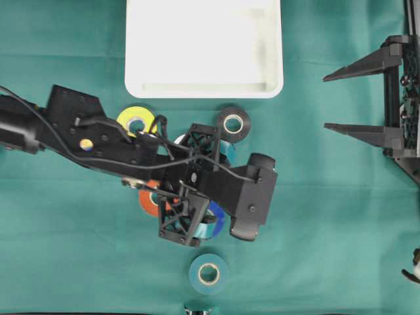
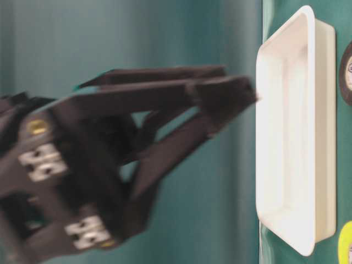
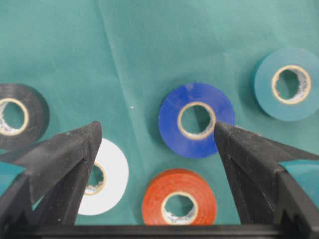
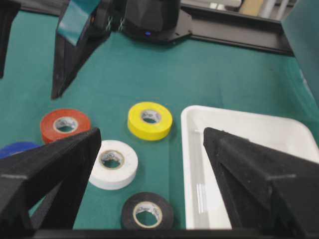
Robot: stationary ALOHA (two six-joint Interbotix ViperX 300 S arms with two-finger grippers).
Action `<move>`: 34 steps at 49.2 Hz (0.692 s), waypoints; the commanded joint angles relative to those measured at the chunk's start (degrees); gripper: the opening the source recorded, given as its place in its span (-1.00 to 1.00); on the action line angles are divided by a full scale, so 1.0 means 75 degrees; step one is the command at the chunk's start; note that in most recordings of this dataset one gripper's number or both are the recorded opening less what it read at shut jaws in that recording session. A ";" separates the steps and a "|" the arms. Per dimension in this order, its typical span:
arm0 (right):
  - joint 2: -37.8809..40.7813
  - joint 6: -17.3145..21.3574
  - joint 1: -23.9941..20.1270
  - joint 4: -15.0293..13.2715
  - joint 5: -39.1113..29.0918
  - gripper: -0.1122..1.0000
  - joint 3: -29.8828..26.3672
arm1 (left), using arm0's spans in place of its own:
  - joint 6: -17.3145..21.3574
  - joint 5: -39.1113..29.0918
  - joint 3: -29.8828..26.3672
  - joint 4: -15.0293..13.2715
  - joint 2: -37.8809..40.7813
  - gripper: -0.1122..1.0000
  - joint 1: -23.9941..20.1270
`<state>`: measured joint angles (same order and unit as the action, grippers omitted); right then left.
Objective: Pick up the tape from a random location and place it into the white case.
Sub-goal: 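Lower the left gripper into the blue roll's hole and close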
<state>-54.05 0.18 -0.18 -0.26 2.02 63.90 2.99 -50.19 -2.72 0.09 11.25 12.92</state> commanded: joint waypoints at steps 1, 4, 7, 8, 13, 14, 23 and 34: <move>0.0059 0.0012 -0.0023 -0.0012 0.0023 0.87 -0.0211 | -0.0012 0.0176 0.0000 0.0023 0.0012 0.96 -0.0023; 0.0070 0.0012 -0.0023 -0.0012 0.0023 0.87 -0.0199 | -0.0012 0.0316 0.0105 0.0023 0.0117 0.96 -0.0012; 0.0094 0.0012 -0.0023 -0.0012 0.0023 0.87 -0.0199 | -0.0012 0.0586 0.0270 0.0023 0.0199 0.96 -0.0023; 0.0094 0.0012 -0.0023 -0.0012 0.0035 0.87 -0.0199 | -0.0012 0.0668 0.0316 0.0023 0.0223 0.96 -0.0023; 0.0152 0.0012 -0.0023 -0.0012 0.0023 0.87 -0.0188 | -0.0023 0.1125 0.0586 0.0023 0.0258 0.96 -0.0023; 0.0152 0.0012 -0.0023 -0.0012 0.0012 0.87 -0.0199 | -0.0023 0.1207 0.0633 0.0023 0.0258 0.96 -0.0023; 0.0176 0.0012 -0.0023 -0.0012 -0.0023 0.87 -0.0188 | -0.0012 0.1723 0.1008 0.0023 0.0457 0.96 -0.0023; 0.0223 0.0012 -0.0023 -0.0012 -0.0023 0.87 -0.0176 | 0.0012 0.1969 0.1184 0.0035 0.0820 0.96 0.0000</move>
<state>-52.91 0.26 -0.18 -0.26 1.67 63.90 2.99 -36.47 6.50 0.18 17.84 12.83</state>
